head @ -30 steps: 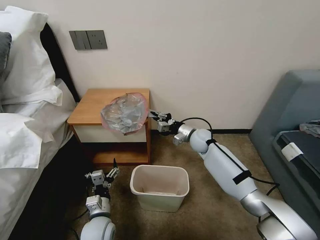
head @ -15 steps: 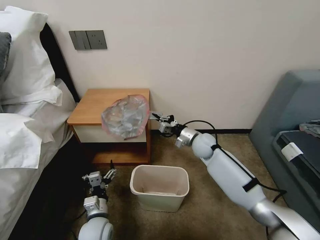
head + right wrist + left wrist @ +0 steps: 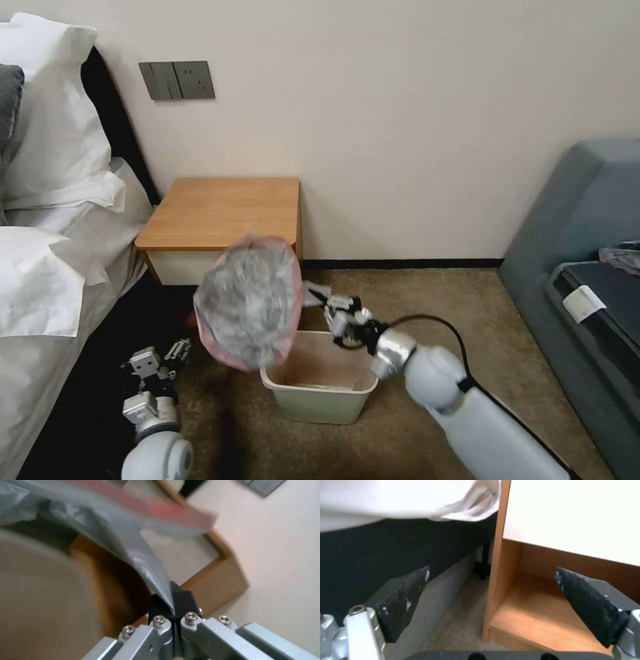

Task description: Pick up the garbage bag from the table and place it over the trash can.

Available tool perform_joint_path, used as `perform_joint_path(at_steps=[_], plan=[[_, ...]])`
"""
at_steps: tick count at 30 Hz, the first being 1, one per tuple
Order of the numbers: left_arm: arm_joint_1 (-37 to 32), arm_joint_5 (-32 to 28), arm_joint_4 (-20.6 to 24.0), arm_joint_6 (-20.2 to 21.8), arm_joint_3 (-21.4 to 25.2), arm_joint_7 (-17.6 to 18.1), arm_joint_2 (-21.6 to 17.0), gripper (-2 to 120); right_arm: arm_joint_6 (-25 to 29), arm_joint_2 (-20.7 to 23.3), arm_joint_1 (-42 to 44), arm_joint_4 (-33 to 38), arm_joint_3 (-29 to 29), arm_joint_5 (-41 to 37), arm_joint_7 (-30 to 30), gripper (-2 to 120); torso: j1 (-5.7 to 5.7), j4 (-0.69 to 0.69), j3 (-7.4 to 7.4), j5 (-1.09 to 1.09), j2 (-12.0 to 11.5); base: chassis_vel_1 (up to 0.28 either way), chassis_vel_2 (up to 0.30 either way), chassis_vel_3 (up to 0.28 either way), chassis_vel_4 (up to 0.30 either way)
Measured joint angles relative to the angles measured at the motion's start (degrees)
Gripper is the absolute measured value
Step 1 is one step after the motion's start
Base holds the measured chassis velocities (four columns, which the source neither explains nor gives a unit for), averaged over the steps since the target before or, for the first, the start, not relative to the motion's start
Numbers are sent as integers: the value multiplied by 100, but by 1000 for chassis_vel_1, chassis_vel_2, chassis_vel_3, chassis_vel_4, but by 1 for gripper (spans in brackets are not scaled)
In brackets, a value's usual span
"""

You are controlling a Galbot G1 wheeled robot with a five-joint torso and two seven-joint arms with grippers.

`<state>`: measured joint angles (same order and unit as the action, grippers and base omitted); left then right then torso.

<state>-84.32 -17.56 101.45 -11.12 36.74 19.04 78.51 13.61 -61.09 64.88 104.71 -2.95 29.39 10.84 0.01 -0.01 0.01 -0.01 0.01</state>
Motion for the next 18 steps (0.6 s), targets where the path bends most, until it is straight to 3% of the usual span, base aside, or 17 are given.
perform_joint_path(at_steps=[10, 16, 18], plan=[[-109, 140, 234, 112, -185, 6, -14, 98, 254, 202, 694, 53, -282, 179, 59, 0, 0, 0, -1, 1, 0, 0, 0, 0, 0], [-358, 329, 464, 135, -359, -19, -242, 98, 244, 282, 733, 105, -197, 196, 61, -1, 0, 1, -1, 1, 0, 0, 0, 0, 0], [-437, 446, 501, 103, -384, -31, -314, 99, 233, 368, 732, 172, -186, 89, 30, 7, 0, 1, -1, 2, 0, 0, 0, 0, 0]])
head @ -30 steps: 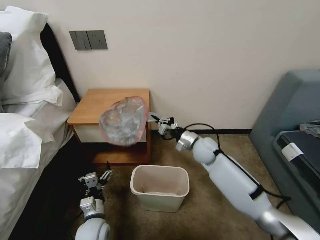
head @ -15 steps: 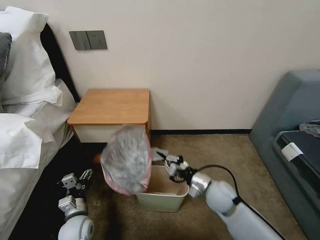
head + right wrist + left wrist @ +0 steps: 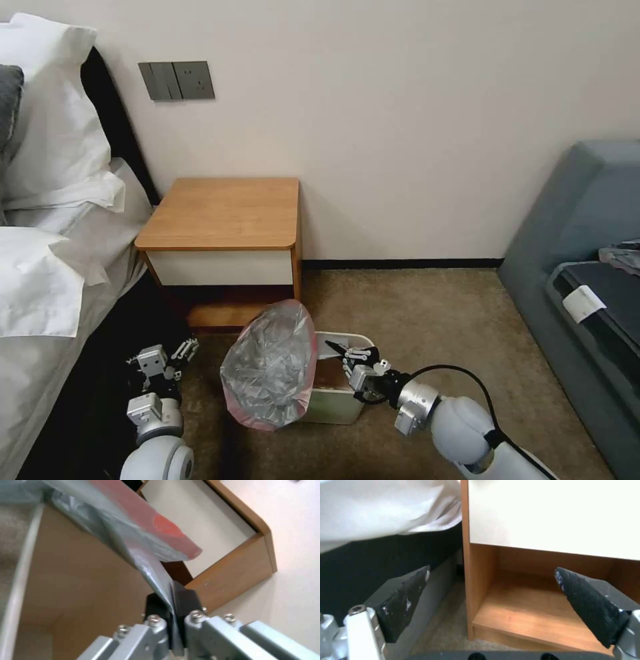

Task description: Pick up the garbage bag from the table and place it over the trash can.

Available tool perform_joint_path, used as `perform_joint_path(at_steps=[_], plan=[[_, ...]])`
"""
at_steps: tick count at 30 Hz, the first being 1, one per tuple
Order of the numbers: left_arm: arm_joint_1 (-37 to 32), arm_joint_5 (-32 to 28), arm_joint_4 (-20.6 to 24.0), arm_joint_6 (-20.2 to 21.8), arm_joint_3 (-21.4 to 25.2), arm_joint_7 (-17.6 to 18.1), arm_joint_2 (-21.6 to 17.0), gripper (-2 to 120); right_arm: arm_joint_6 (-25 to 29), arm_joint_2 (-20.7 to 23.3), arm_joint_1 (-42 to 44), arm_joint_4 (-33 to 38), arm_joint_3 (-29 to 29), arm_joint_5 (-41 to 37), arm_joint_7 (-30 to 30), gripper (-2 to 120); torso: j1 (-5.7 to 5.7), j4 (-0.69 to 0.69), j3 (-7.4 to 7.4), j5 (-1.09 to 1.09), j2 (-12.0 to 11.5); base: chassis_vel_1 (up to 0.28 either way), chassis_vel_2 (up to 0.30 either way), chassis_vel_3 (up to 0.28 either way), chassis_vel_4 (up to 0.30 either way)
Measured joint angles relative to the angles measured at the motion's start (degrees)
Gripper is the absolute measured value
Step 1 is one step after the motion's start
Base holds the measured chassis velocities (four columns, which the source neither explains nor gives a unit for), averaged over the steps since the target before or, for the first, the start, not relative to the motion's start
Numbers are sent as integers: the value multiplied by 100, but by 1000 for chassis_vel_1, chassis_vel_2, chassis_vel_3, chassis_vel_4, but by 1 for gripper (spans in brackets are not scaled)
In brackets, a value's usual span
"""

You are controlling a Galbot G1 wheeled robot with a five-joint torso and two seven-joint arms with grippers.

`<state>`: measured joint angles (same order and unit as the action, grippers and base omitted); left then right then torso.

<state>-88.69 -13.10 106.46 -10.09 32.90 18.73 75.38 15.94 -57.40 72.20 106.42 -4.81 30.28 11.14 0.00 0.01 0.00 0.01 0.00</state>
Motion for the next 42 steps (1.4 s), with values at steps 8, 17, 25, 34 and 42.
perform_joint_path(at_steps=[8, 17, 25, 34, 42], plan=[[-99, 794, -14, -172, -145, -20, 165, 99, -264, 892, -9, 363, -107, -1523, 308, 35, 0, 0, 0, 1, 0, 0, 0, 0, 0], [-25, 1185, -70, -196, -265, -31, 230, 99, -389, 1539, 131, 571, -585, -2778, 1161, 65, 0, -2, 0, -1, 0, 0, 0, 0, 0], [-107, 1179, 333, -69, -358, -179, 145, 99, -419, 1680, 93, 763, -1071, -3690, 2524, 92, 0, -1, -1, -4, -1, 0, 0, 0, 0], [-621, -1990, 2871, 2740, -316, -1842, -426, 98, -92, 1633, 576, 950, -1858, -4173, 2129, 100, 0, -1, 0, 3, -1, 0, 0, 0, 0], [-565, -2488, 2859, 3630, -279, -2138, -424, 100, 189, 1272, 764, 904, -1867, -4076, 1997, 100, 0, -1, 0, -4, -1, 0, 0, 0, 0]])
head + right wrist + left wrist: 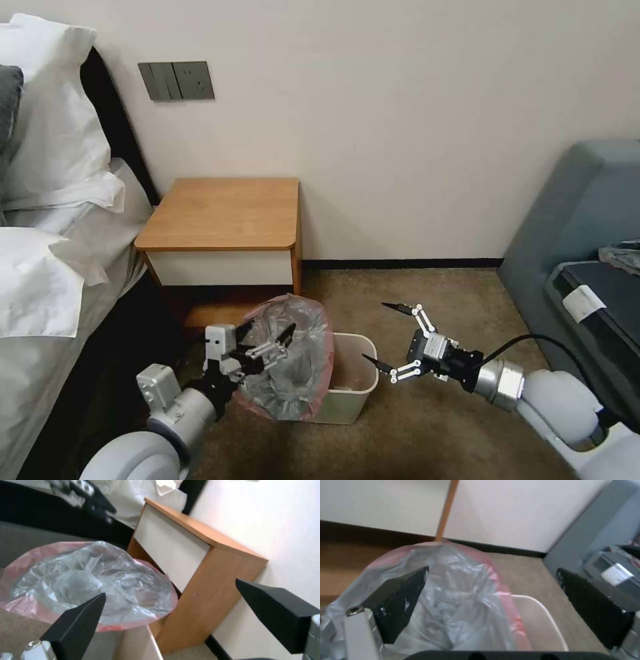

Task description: Pick up the garbage bag from the table and place it over the trash can.

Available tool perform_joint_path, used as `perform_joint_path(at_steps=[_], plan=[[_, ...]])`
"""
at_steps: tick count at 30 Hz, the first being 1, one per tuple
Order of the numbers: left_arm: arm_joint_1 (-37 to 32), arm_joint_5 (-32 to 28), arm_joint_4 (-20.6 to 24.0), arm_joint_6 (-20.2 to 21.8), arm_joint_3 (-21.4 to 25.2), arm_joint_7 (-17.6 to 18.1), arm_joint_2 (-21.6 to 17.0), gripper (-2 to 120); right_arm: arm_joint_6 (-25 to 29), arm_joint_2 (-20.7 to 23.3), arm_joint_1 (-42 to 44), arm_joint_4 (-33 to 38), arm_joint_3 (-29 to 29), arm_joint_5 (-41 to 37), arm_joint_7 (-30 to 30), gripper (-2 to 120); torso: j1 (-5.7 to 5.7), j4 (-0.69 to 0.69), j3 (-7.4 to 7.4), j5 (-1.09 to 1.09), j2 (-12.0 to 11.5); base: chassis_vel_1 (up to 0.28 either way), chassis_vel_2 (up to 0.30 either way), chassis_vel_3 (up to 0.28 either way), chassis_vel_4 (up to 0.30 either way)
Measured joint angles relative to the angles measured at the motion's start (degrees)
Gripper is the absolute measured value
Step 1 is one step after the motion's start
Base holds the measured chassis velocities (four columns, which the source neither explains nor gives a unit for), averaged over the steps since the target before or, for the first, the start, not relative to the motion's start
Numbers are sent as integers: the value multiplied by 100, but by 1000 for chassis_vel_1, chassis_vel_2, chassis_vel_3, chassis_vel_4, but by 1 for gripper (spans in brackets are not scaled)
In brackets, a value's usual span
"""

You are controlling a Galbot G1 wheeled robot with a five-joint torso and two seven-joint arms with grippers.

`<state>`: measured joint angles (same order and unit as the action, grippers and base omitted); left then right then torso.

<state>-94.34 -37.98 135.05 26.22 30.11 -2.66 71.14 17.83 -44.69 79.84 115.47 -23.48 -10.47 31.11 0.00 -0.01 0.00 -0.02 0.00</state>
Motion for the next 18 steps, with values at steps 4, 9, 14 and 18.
perform_joint_path(at_steps=[4, 9, 14, 18], plan=[[79, 259, -228, -49, -29, 191, 90, 100, 32, -29, -2, -15, 28, -4, -8, 100, 0, 1, 0, 1, 0, 0, 0, 0, 0], [286, 324, -424, 361, -23, 414, 244, 100, 48, -52, -35, -46, 119, -11, -7, 100, 0, 0, 0, 2, 0, 0, 0, 0, 0], [425, 388, -741, 699, 6, 404, 412, 100, 97, -80, -30, -90, 173, -14, 48, 100, 0, 1, 0, 2, 0, 0, 0, 0, 0], [495, 529, -939, 895, 45, 281, 504, 100, 161, -107, -1, -110, 188, -15, 87, 100, 0, 0, 0, 2, 0, 0, 0, 0, 0]])
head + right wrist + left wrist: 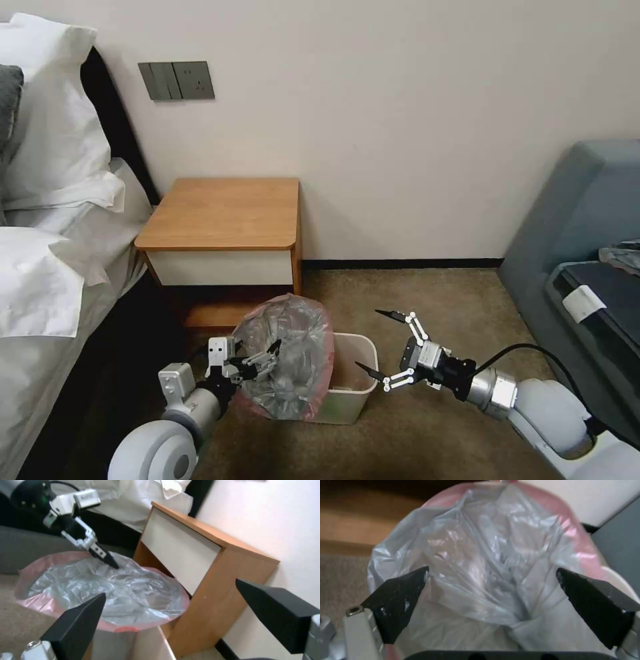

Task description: Pick up the garbage bag from the table and place it over the trash can.

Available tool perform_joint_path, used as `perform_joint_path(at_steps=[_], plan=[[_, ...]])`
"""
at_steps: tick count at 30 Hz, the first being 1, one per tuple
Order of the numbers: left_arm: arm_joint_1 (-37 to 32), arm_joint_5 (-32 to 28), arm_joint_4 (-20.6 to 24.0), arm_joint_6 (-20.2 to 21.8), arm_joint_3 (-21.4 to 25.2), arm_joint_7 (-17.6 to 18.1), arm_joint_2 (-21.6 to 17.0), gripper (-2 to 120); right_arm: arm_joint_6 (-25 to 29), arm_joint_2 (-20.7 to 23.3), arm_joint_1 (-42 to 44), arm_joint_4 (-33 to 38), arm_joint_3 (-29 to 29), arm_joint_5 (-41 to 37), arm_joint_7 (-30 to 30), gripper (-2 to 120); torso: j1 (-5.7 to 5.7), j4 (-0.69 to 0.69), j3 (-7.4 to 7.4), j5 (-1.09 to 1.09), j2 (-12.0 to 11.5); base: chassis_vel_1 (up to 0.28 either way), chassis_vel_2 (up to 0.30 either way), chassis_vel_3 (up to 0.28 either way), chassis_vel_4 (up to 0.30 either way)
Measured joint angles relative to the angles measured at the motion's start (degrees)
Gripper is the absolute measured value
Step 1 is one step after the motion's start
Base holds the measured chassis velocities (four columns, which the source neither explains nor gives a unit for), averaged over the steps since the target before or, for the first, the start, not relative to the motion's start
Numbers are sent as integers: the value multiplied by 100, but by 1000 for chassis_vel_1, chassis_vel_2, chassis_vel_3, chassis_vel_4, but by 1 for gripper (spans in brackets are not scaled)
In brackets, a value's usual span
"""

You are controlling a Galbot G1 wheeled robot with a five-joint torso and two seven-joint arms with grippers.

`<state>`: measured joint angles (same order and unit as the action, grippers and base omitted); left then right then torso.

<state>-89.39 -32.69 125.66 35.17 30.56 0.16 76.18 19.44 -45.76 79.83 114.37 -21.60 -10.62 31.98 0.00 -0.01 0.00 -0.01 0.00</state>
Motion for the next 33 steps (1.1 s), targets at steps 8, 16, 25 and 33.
perform_joint_path(at_steps=[8, 16, 25, 33], plan=[[235, 23, -98, 378, 67, -130, 133, 100, 67, -30, 52, -7, 6, 2, 57, 100, 0, 0, 0, 1, 0, 0, 0, 0, 0], [508, 12, -277, 732, 67, -264, 325, 100, 94, -53, 65, 20, 6, 3, 64, 100, 0, 0, 0, 0, 0, 0, 0, 0, 0], [717, 297, -639, 722, 69, -284, 356, 99, 142, -71, 151, 72, -65, -1, 75, 100, 0, 0, 0, 0, 0, 0, 0, 0, 0], [732, 825, -729, 712, 53, -863, 218, 97, 142, -165, 151, 61, -19, 35, 99, 100, 0, 1, 0, 1, 0, 0, 0, 0, 0]])
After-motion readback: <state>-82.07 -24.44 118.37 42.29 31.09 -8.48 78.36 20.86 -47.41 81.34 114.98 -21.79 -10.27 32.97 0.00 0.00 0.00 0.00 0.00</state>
